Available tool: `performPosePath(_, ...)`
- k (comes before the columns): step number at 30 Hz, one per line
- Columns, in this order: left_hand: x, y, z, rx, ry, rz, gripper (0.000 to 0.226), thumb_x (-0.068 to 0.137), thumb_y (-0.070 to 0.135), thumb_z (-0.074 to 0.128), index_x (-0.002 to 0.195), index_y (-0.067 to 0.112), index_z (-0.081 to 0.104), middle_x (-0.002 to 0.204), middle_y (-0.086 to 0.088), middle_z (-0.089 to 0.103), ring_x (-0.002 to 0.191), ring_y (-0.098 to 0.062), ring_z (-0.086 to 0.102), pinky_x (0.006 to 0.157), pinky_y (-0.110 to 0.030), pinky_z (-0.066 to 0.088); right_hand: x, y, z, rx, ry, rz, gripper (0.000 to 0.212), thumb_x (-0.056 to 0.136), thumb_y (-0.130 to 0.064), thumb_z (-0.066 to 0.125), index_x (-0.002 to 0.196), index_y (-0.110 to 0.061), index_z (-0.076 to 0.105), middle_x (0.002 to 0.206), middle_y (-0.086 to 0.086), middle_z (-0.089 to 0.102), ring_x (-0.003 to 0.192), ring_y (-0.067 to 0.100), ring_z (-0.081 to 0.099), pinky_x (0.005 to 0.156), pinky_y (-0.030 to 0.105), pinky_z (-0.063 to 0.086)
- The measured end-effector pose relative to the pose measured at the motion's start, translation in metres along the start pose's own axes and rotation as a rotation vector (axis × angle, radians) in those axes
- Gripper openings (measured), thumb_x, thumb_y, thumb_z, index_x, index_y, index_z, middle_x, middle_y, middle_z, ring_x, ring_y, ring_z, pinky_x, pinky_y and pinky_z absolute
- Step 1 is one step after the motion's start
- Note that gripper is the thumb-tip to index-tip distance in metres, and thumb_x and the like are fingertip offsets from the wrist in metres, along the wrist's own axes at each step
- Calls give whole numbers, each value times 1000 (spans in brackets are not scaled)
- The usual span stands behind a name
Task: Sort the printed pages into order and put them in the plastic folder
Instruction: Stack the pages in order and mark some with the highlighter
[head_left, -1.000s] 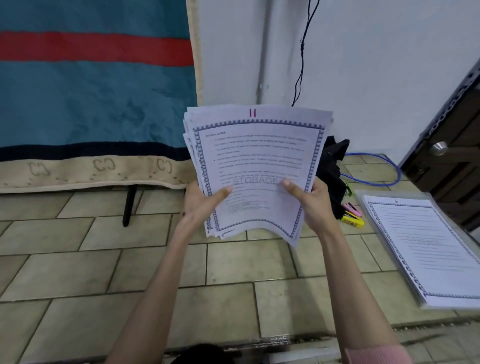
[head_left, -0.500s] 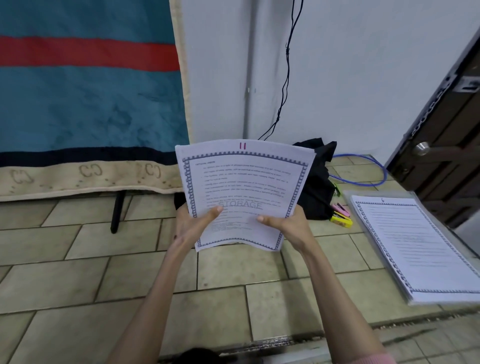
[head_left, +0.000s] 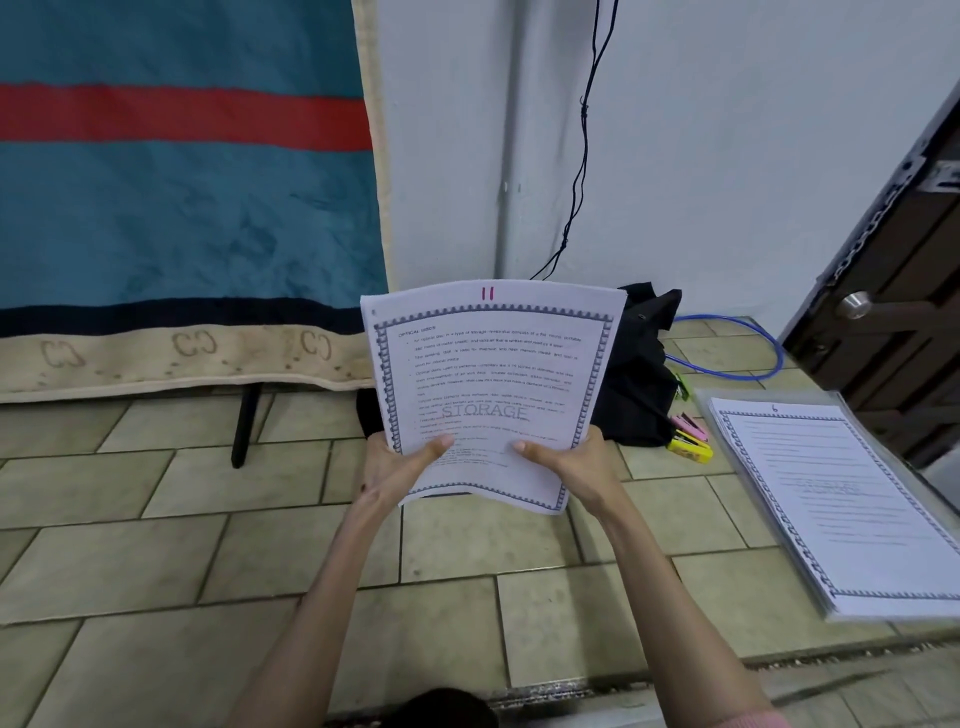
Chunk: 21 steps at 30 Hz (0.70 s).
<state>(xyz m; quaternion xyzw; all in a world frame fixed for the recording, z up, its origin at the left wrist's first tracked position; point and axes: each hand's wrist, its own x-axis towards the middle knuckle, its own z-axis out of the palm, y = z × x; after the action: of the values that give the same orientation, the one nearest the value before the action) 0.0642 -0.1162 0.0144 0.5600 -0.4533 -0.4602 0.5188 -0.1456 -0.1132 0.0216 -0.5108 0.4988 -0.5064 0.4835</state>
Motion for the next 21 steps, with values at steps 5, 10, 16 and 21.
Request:
performPosePath(5, 1, -4, -1, -7, 5, -9, 24, 72, 9, 80, 77, 26, 63, 75, 15, 64, 62, 9, 63, 54, -4, 48, 0, 8, 2, -2, 20, 21, 31, 69, -6, 82, 89, -25, 69, 97, -9, 72, 90, 6, 70, 76, 20, 56)
performPosePath(10, 1, -14, -4, 25, -35, -55, 22, 73, 16, 79, 77, 30, 64, 60, 25, 65, 62, 14, 61, 56, -4, 47, 1, 14, 1, 2, 23, 44, 31, 71, -7, 81, 91, -26, 68, 99, -8, 72, 91, 6, 69, 78, 22, 56)
performPosePath(16, 7, -14, -5, 67, -131, -54, 17, 75, 23, 77, 86, 30, 67, 71, 23, 69, 71, 10, 64, 62, -9, 51, 3, 9, -11, -28, -12, 59, 29, 71, -2, 79, 91, -20, 67, 92, -10, 70, 78, -5, 68, 65, 11, 52)
performPosePath(21, 34, 18, 1, -228, -238, -139, 36, 74, 32, 69, 107, 17, 65, 110, -6, 70, 100, -23, 67, 88, -40, 54, 3, 8, -39, -159, -131, 229, 40, 66, -8, 84, 100, -19, 66, 107, 0, 71, 93, 13, 70, 79, 30, 58)
